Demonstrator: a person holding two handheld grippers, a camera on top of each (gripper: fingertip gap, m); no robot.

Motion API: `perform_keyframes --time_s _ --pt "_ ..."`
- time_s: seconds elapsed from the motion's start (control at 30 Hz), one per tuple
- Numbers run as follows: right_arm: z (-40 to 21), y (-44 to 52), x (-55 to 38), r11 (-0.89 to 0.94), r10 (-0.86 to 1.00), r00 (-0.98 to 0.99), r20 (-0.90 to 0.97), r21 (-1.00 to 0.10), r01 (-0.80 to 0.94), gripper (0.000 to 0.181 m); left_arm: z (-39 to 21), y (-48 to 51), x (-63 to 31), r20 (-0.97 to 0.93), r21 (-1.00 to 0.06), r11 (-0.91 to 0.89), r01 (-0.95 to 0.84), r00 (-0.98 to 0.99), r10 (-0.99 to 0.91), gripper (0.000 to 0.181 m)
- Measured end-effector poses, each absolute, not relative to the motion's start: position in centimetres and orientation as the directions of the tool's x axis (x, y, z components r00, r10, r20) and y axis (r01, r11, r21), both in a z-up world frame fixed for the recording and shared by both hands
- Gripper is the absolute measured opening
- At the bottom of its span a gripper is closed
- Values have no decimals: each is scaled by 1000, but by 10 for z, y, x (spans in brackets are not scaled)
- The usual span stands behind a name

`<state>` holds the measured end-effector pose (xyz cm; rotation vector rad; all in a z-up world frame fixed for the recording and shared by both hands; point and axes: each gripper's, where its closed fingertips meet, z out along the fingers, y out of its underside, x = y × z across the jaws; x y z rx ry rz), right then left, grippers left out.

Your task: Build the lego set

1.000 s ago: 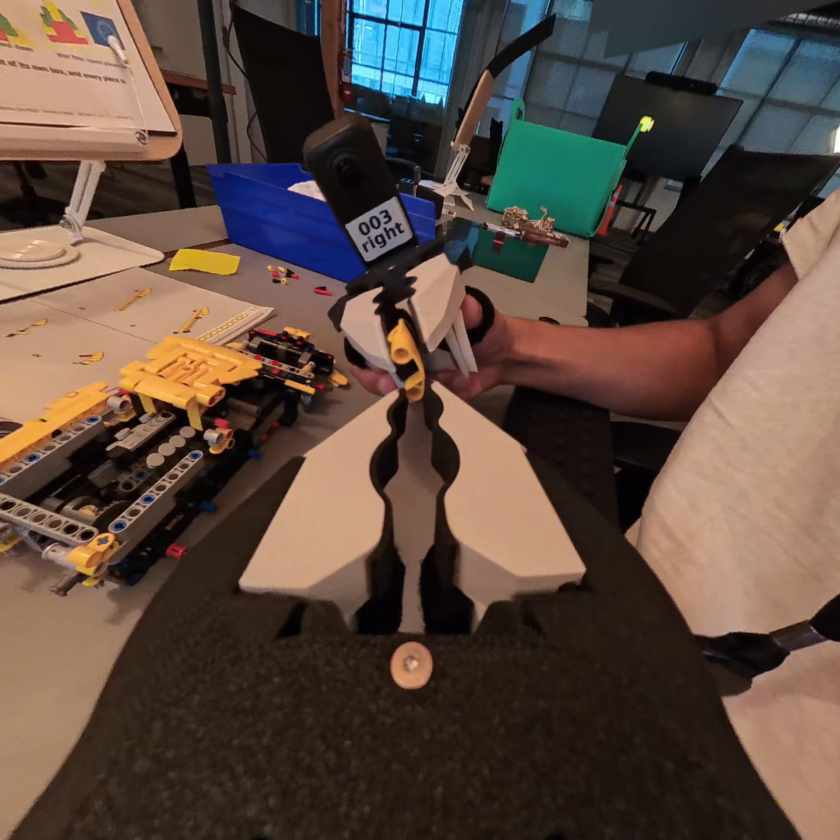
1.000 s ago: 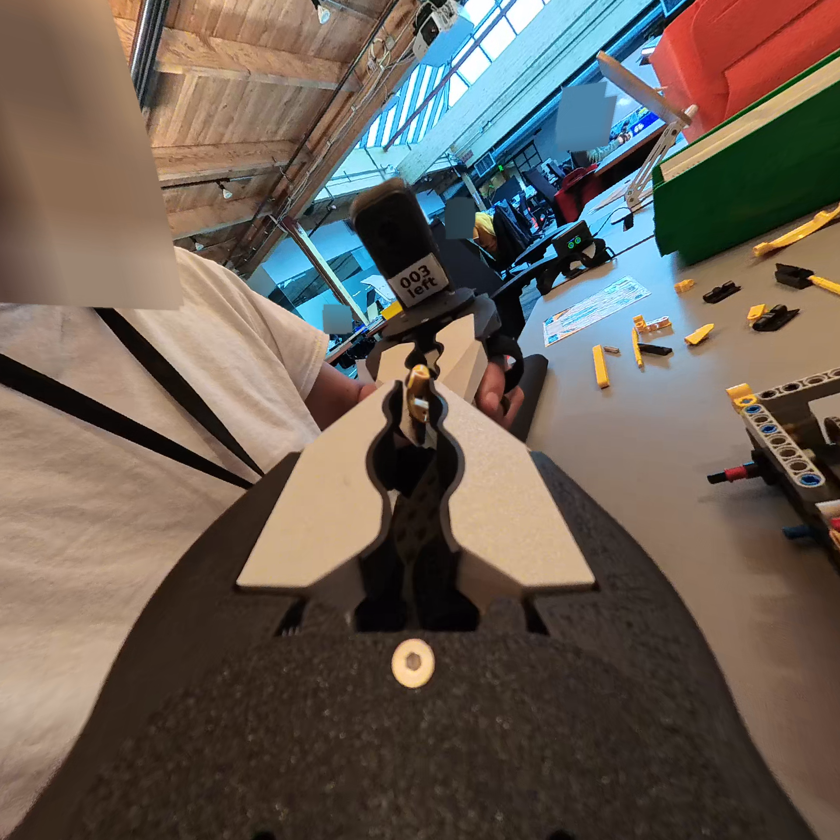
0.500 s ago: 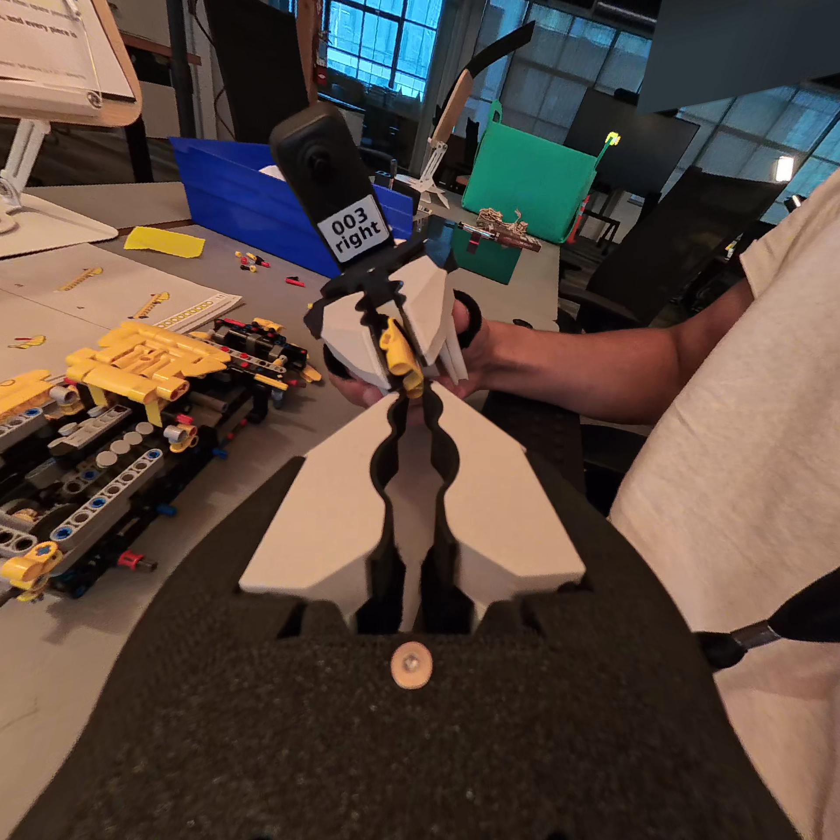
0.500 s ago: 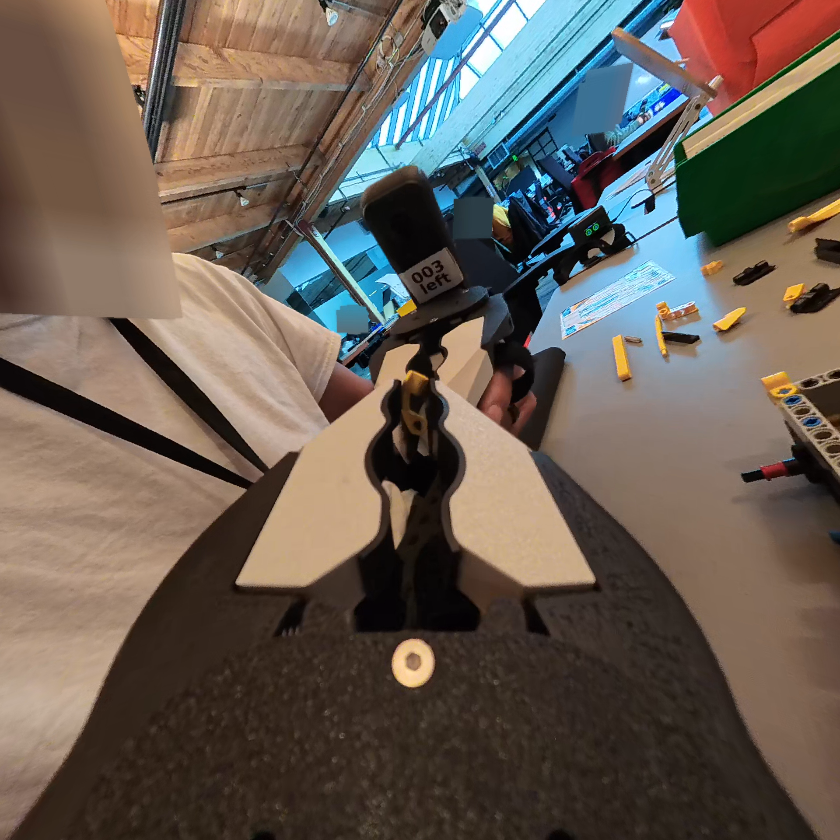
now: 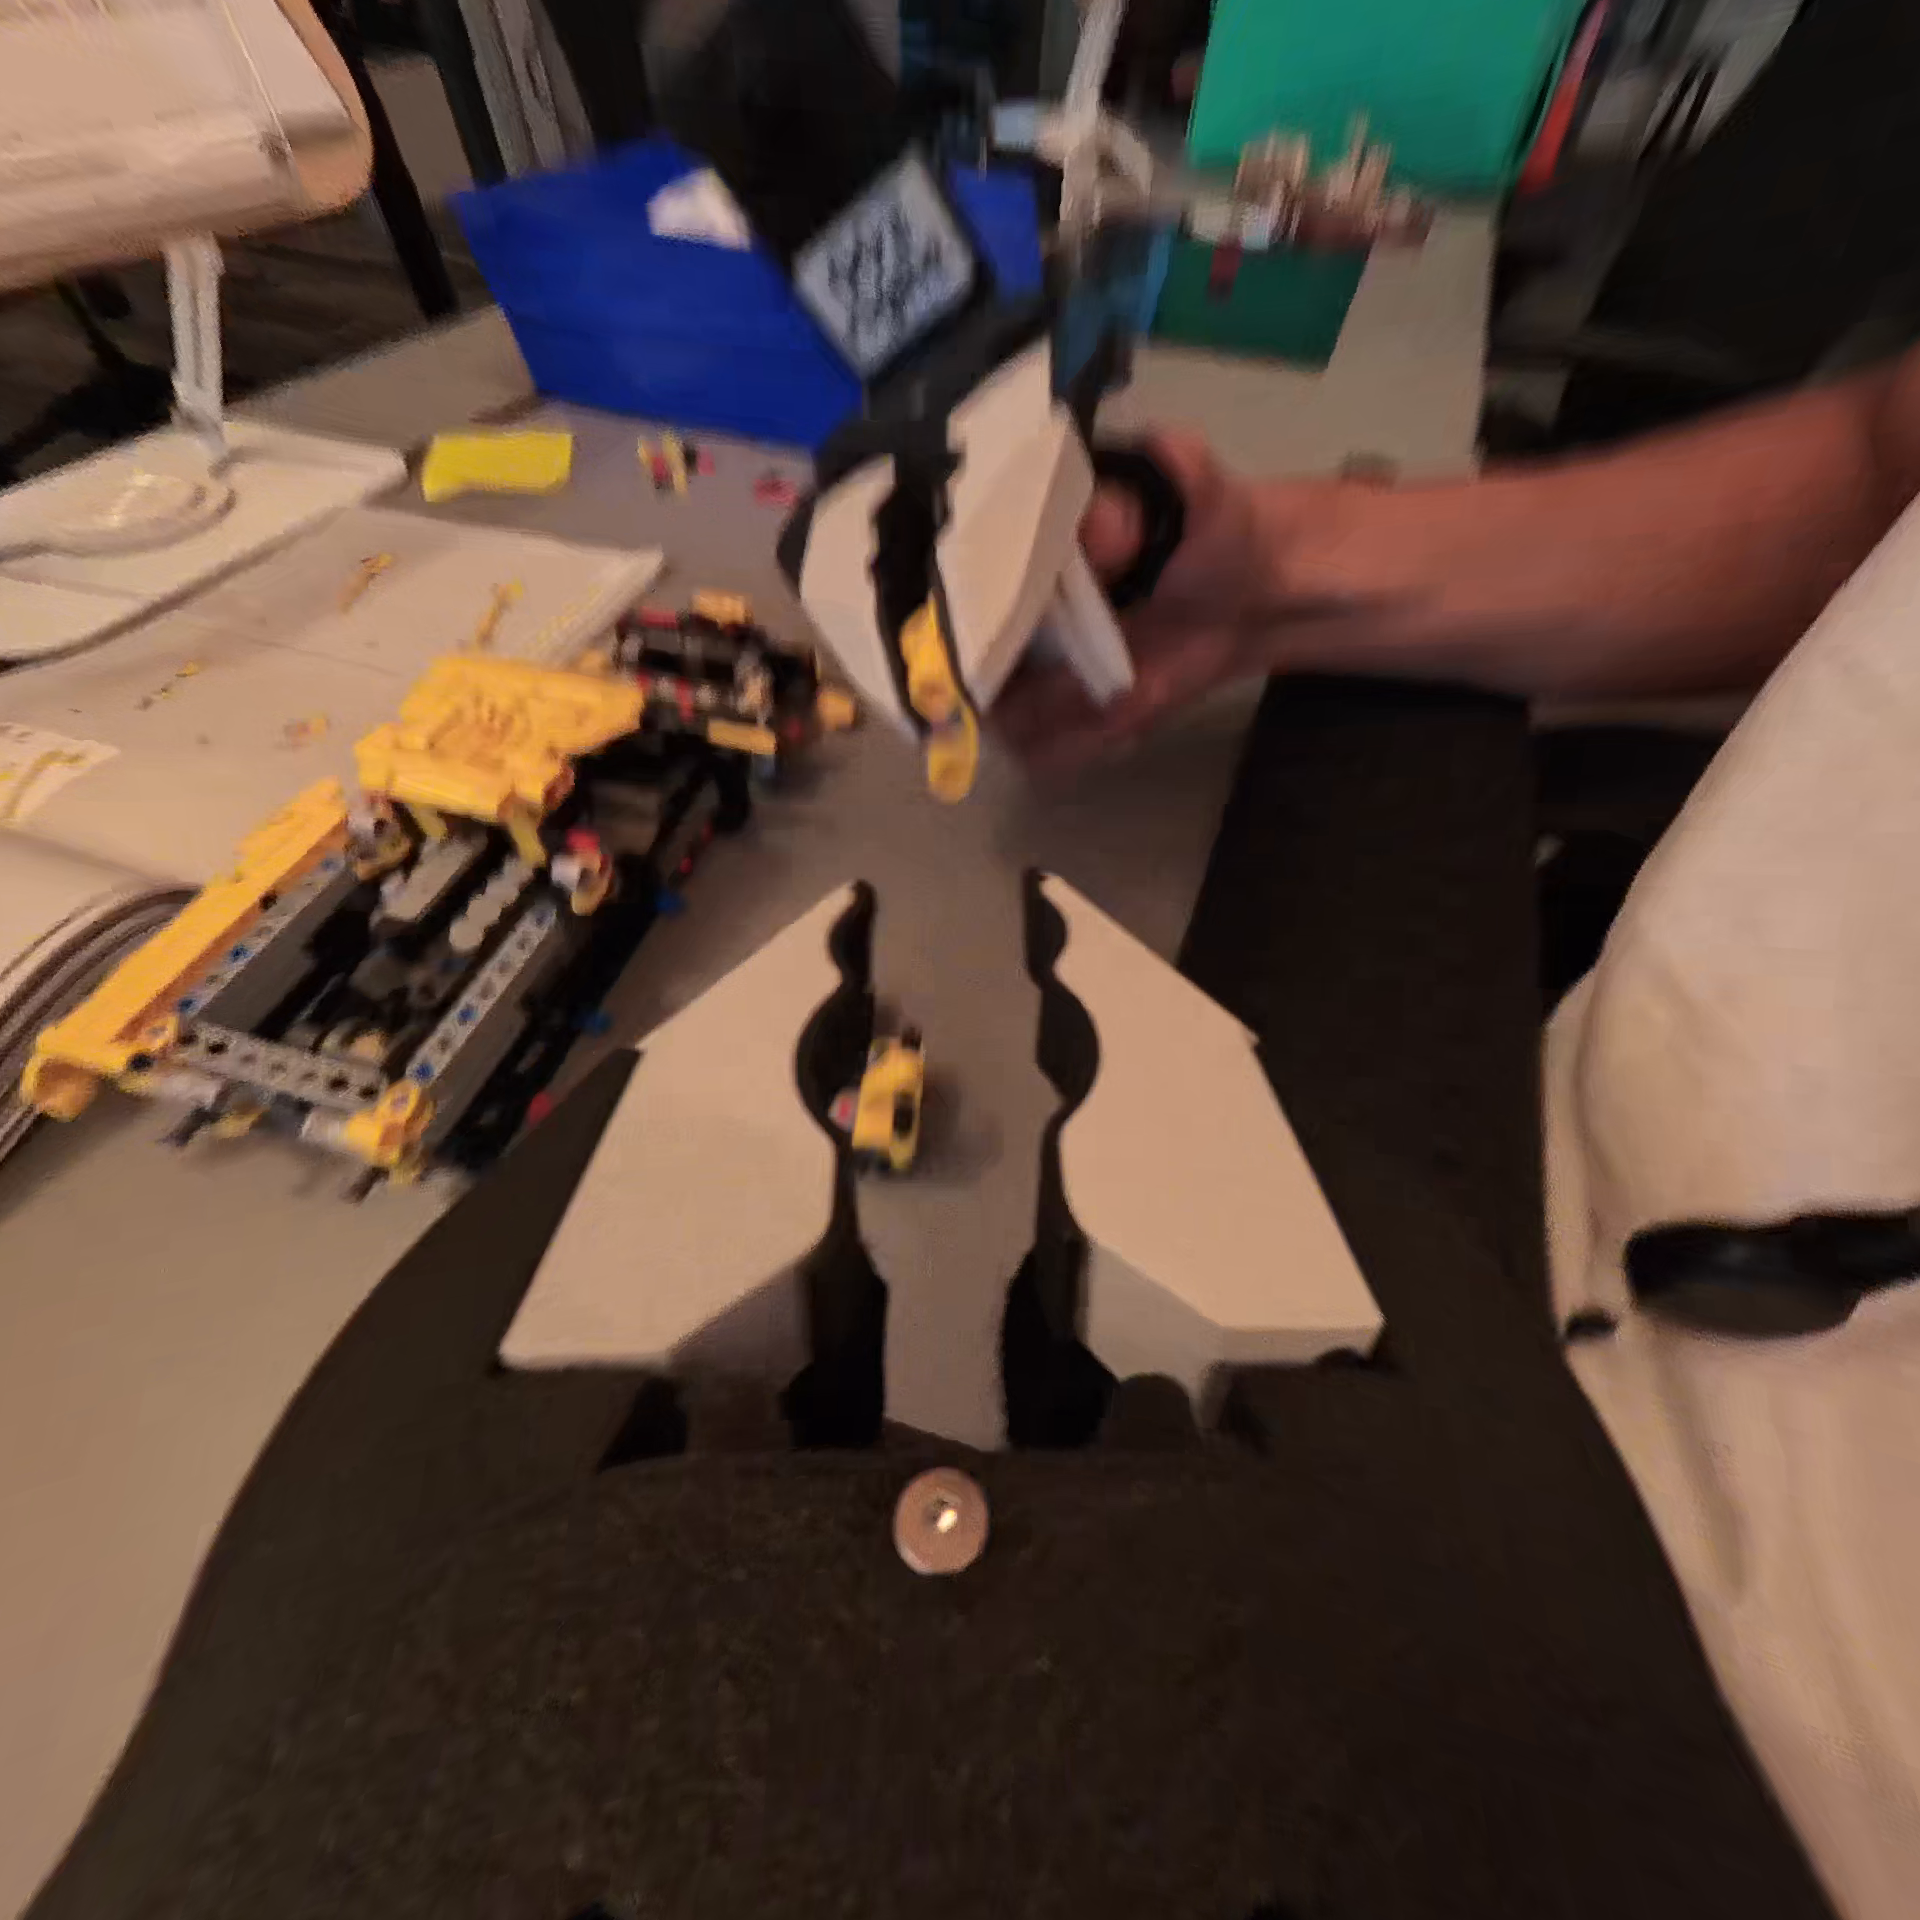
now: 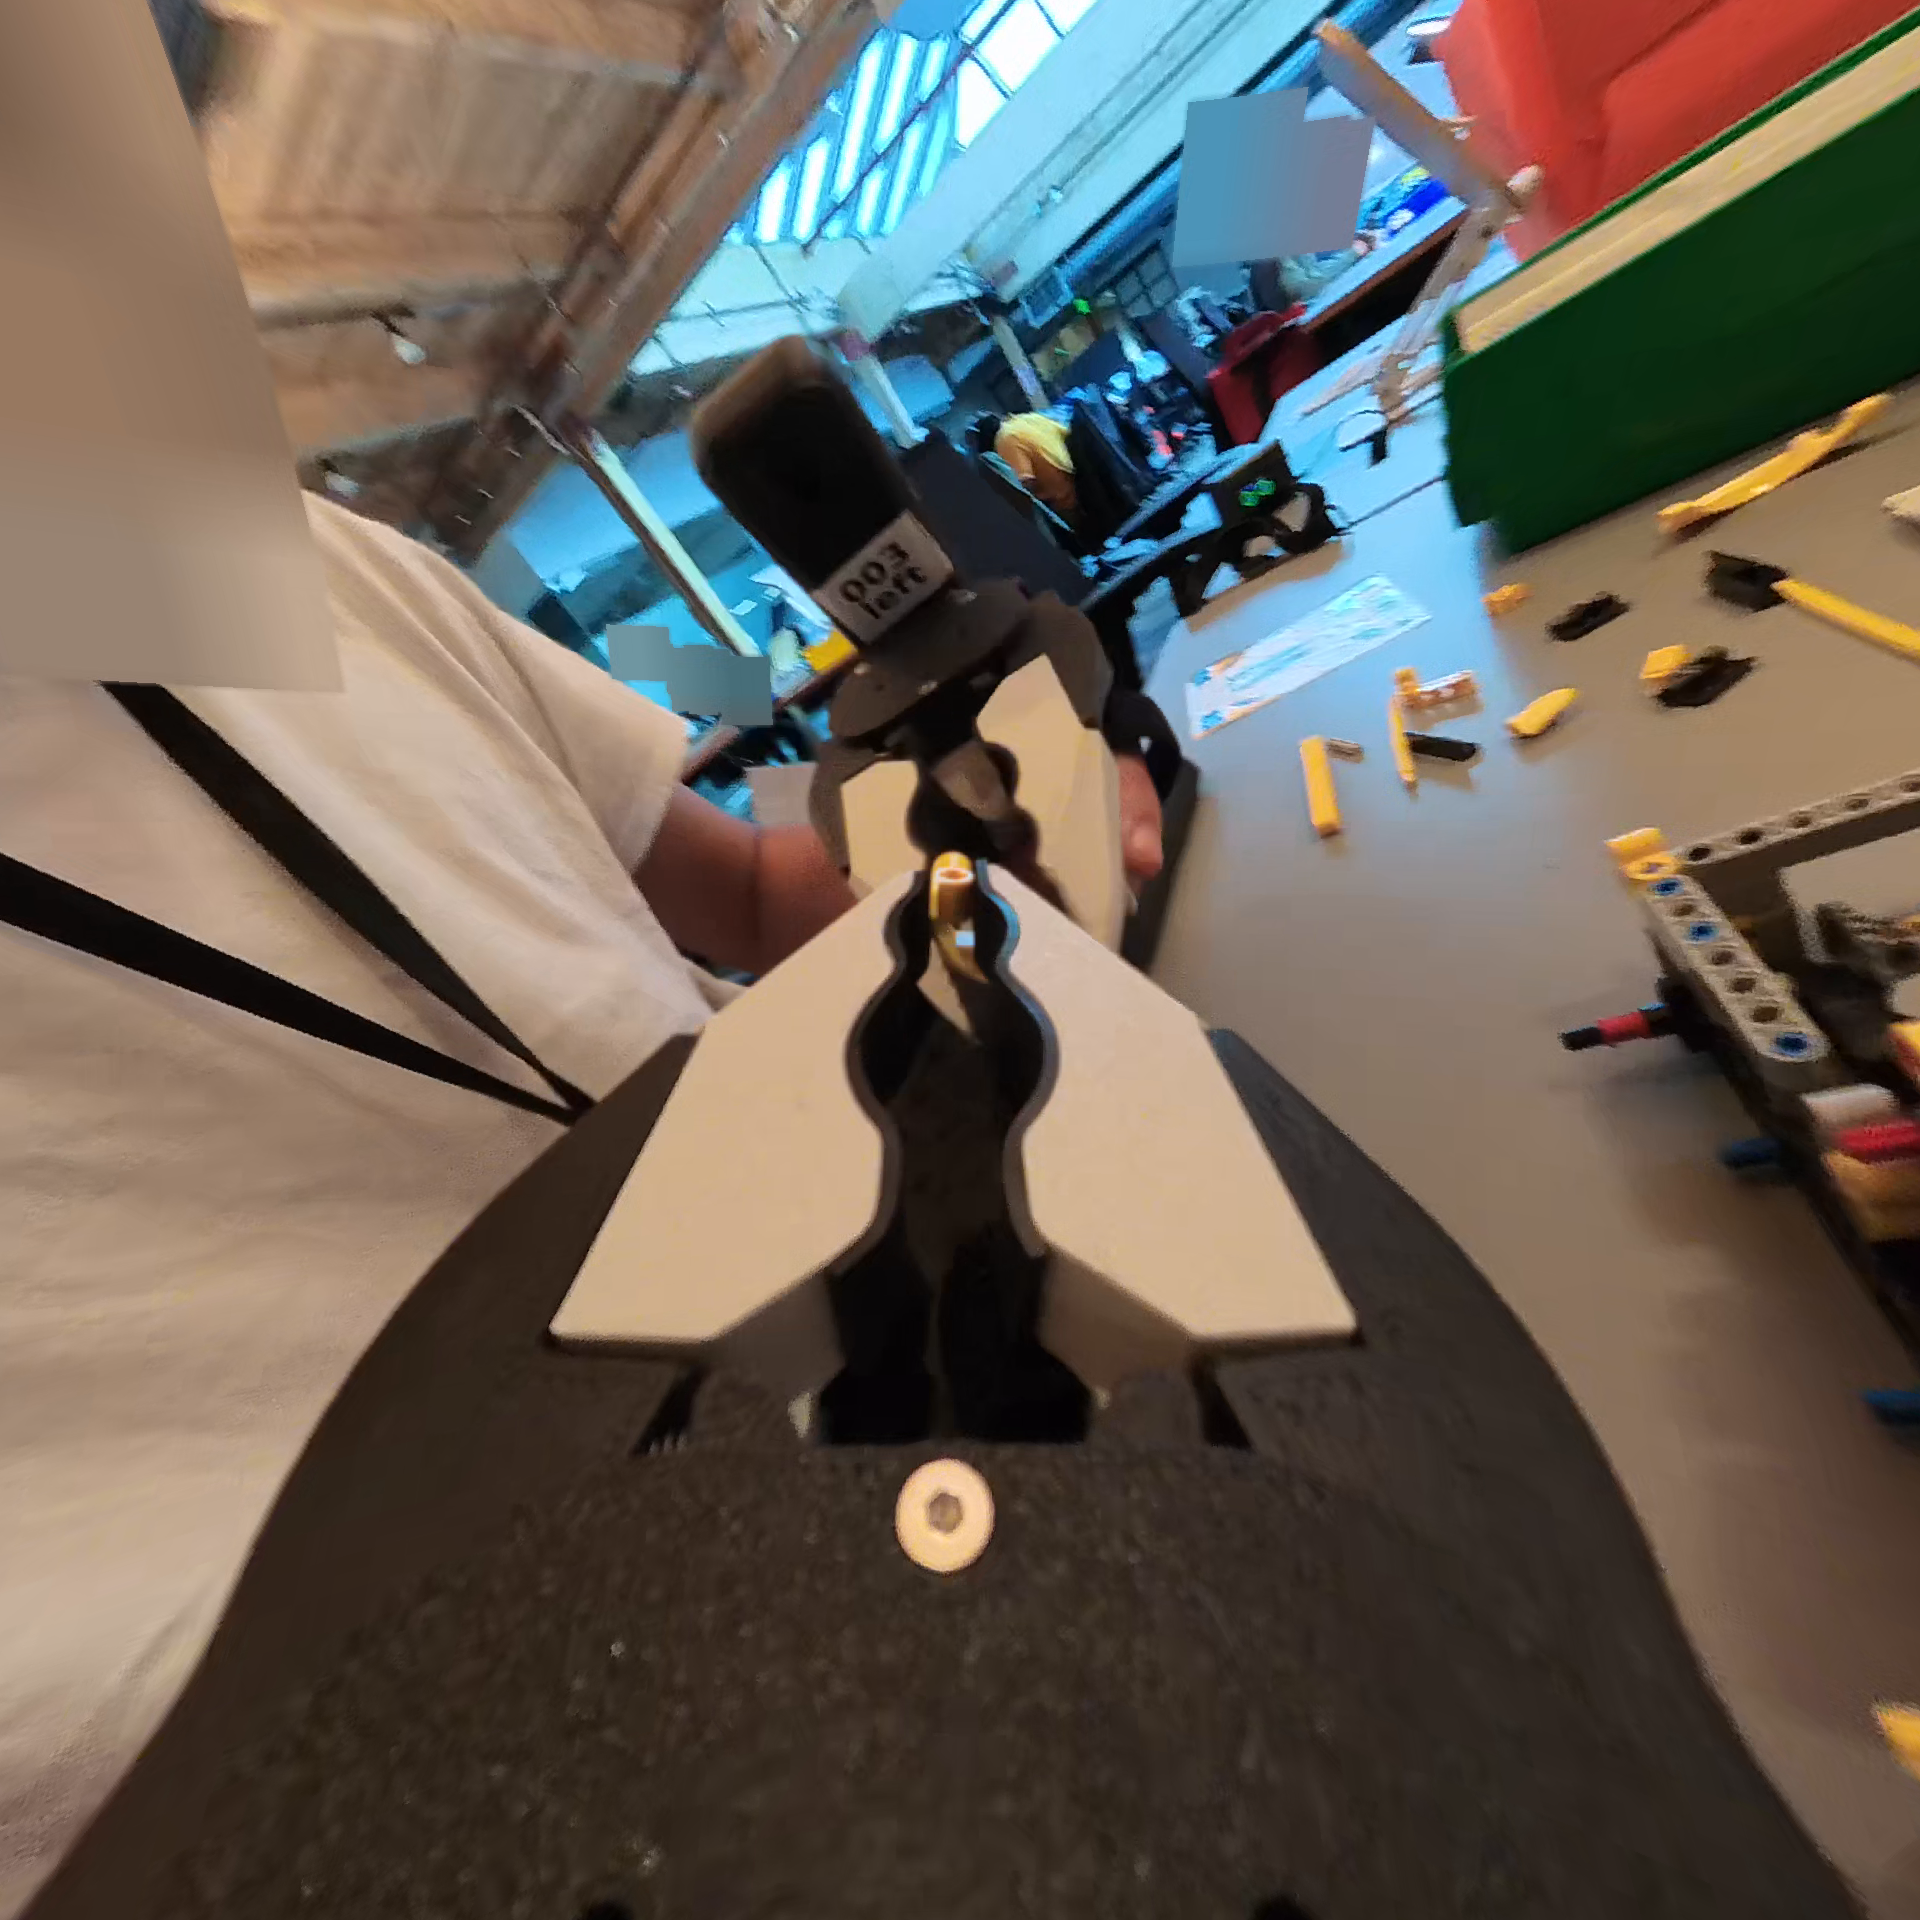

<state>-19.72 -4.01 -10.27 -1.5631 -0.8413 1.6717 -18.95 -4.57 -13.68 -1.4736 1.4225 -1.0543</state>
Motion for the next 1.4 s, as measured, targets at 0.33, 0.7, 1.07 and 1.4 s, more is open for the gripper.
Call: perform_keyframes --time_s 0.33,0.7,1.07,1.4 --pt "-169 -31 -190 -486 870 230 -437 -838 248 6 -204 -33 -210 -270 -762 272 -588 -93 -958 37" --pt "-167 -28 -188 -511 855 229 -466 -832 217 6 -208 -24 -199 -168 -827 193 -528 -96 -981 15" --pt "-140 -27 -194 -380 913 216 -346 -914 144 6 -153 -29 -191 251 -930 -197 -309 -144 -957 14" --pt "-146 -25 -198 -458 883 188 -431 -879 133 6 -156 -32 -191 263 -933 -197 -303 -197 -944 14"
